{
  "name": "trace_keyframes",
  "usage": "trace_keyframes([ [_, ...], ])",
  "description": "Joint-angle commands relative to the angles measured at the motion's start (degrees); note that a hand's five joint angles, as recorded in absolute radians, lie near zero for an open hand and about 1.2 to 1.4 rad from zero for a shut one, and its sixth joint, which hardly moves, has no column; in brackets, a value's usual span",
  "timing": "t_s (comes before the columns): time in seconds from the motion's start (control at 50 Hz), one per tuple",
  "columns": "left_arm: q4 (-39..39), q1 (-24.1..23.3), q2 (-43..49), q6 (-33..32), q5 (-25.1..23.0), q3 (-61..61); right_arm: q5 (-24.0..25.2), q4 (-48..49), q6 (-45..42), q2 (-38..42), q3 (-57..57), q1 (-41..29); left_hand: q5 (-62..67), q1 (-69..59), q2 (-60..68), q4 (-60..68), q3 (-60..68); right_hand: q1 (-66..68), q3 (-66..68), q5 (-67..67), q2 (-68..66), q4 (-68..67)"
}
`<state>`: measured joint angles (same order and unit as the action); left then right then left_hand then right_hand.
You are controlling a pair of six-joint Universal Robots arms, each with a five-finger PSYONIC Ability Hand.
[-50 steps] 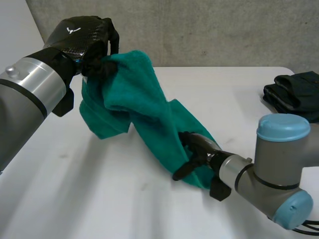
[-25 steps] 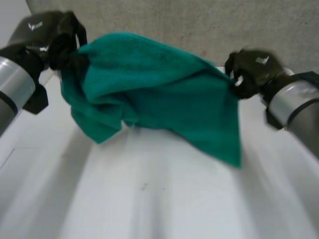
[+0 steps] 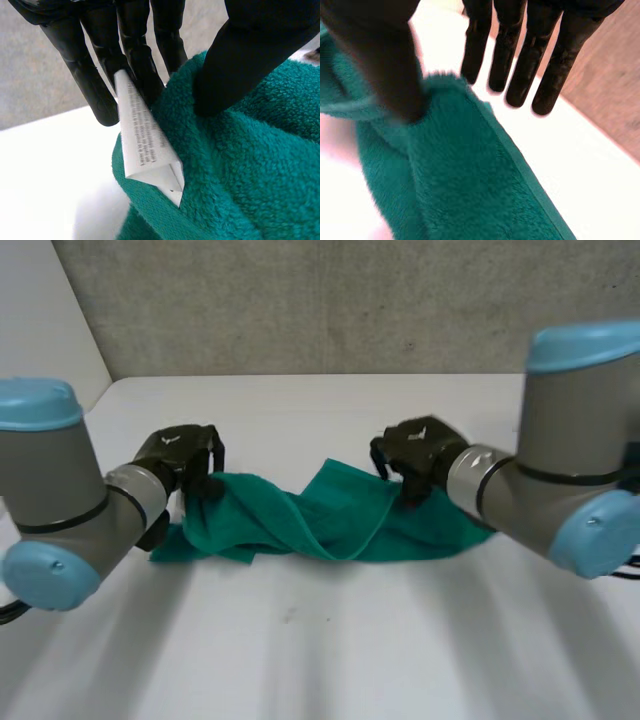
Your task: Fold the laundry.
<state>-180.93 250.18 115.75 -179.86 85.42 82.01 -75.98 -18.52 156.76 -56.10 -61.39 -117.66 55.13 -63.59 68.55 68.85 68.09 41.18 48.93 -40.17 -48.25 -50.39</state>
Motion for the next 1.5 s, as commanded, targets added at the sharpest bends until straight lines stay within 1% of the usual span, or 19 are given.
trace_keyframes([
  [0.02, -0.56, 0.31, 2.37, -1.55, 4.57, -0.45, -0.31, 0.77, 4.07, 0.47, -1.27, 0.59, 14.87, -16.41, 11.45, 11.15, 11.91, -25.17, -32.92, 34.16, 32.24, 34.38],
  [0.1, -0.47, 0.31, 1.76, -1.55, 4.49, 0.34, 0.22, 0.86, 10.22, -4.71, -4.08, 4.36, 14.87, -16.41, 11.45, 11.15, 11.91, -28.91, -36.66, 37.90, 35.97, 38.12],
  [0.2, -0.47, 0.22, -0.09, -1.64, 4.49, 2.01, 1.45, 0.24, 14.36, -10.69, -8.82, 13.41, 14.87, -16.41, 11.45, 11.15, 11.91, -28.74, -36.49, 37.74, 35.81, 37.95],
  [0.28, -0.47, -0.13, -2.02, -1.64, 4.40, 3.06, 2.85, -0.28, 14.19, -10.96, -11.28, 16.32, 14.87, -16.41, 11.45, 11.15, 11.91, -28.24, -35.99, 37.23, 35.30, 37.45],
  [0.4, -0.47, -0.39, -3.17, -1.64, 4.40, 3.77, 4.96, 0.33, 8.92, -11.22, -14.81, 21.59, 14.87, -16.41, 11.45, 11.15, 11.91, -26.90, -34.65, 35.89, 33.96, 36.10],
  [0.54, -0.47, -1.45, -4.39, -1.72, 4.40, 4.29, 4.35, 0.68, 1.54, -2.18, -10.25, 22.21, 14.87, -16.41, 11.45, 11.15, 11.91, -22.02, -29.77, 31.02, 29.09, 31.23],
  [0.72, -0.47, -1.53, -6.59, -1.72, 4.40, 5.88, 3.12, 0.86, -0.14, 7.31, -3.83, 22.04, 14.87, -16.41, 11.45, 11.15, 11.91, -14.29, -22.04, 23.28, 21.35, 23.49],
  [0.84, -0.47, -1.62, -7.03, -1.72, 4.40, 5.96, 2.77, 0.77, 0.74, 12.33, 0.57, 22.04, 14.87, -16.41, 11.45, 11.15, 11.91, -2.53, -10.28, 11.53, 9.60, 11.74],
  [0.86, -0.47, -1.62, -7.03, -1.72, 4.40, 5.96, 2.77, 0.77, 1.00, 12.77, 1.10, 21.95, 14.87, -16.41, 11.45, 11.15, 11.91, 2.66, -5.09, 6.33, 4.40, 6.55],
  [0.88, -0.47, -1.62, -7.03, -1.72, 4.40, 5.96, 2.77, 0.59, 1.61, 13.47, 2.23, 21.86, 14.87, -16.41, 11.45, 11.15, 11.91, 13.87, 6.12, -4.88, -6.81, -4.66],
  [0.94, -0.47, -1.62, -7.03, -1.72, 4.40, 5.96, 2.86, -0.02, 2.50, 14.00, 3.47, 21.78, 14.87, -16.41, 11.45, 11.15, 11.91, 29.55, 21.80, -20.56, -22.49, -20.35],
  [0.96, -0.47, -1.62, -7.30, -1.72, 4.40, 5.96, 2.94, -0.20, 3.11, 13.48, 3.82, 21.69, 14.87, -16.41, 11.45, 11.15, 11.91, 38.73, 30.98, -29.73, -31.66, -29.52],
  [1.02, -0.39, -1.62, -7.91, -1.72, 4.40, 5.88, 3.29, -0.11, 4.60, 11.64, 3.48, 22.04, 14.87, -16.41, 11.45, 11.15, 11.91, 38.82, 31.07, -29.83, -31.75, -29.61],
  [1.18, 1.46, -0.66, -14.50, -1.90, 4.40, 4.47, 6.37, -1.69, 4.88, -7.77, 1.28, 23.71, 14.87, -16.41, 11.45, 11.15, 11.91, 38.82, 31.07, -29.83, -31.75, -29.61],
  [1.2, 2.50, -0.48, -15.90, -1.99, 4.40, 3.95, 7.24, -4.30, 3.05, -11.45, 1.45, 23.88, 14.87, -16.41, 11.45, 11.15, 11.91, 38.82, 31.07, -29.83, -31.75, -29.61],
  [1.3, 8.13, 1.45, -18.02, -4.62, 4.31, 2.27, 9.45, -14.68, -8.11, -17.02, 2.33, 23.36, 14.87, -16.41, 11.45, 11.15, 11.91, 38.82, 31.07, -29.83, -31.75, -29.61],
  [1.34, 10.76, 1.81, -17.50, -6.81, 4.23, 2.01, 9.01, -19.15, -14.77, -17.90, 2.16, 23.18, 14.87, -16.41, 11.45, 11.15, 11.91, 38.82, 31.07, -29.83, -31.75, -29.61],
  [1.42, 12.97, 1.37, -14.52, -10.24, 4.23, 2.01, 8.05, -24.26, -21.83, -18.43, 1.54, 21.87, 14.87, -16.41, 11.45, 11.15, 11.91, 38.82, 31.07, -29.83, -31.75, -29.61],
  [1.5, 12.97, 1.28, -9.16, -11.65, 4.40, 0.79, 5.86, -24.81, -22.46, -16.25, 1.89, 17.66, 14.87, -16.41, 11.45, 11.15, 11.91, 38.82, 31.07, -29.83, -31.75, -29.61],
])
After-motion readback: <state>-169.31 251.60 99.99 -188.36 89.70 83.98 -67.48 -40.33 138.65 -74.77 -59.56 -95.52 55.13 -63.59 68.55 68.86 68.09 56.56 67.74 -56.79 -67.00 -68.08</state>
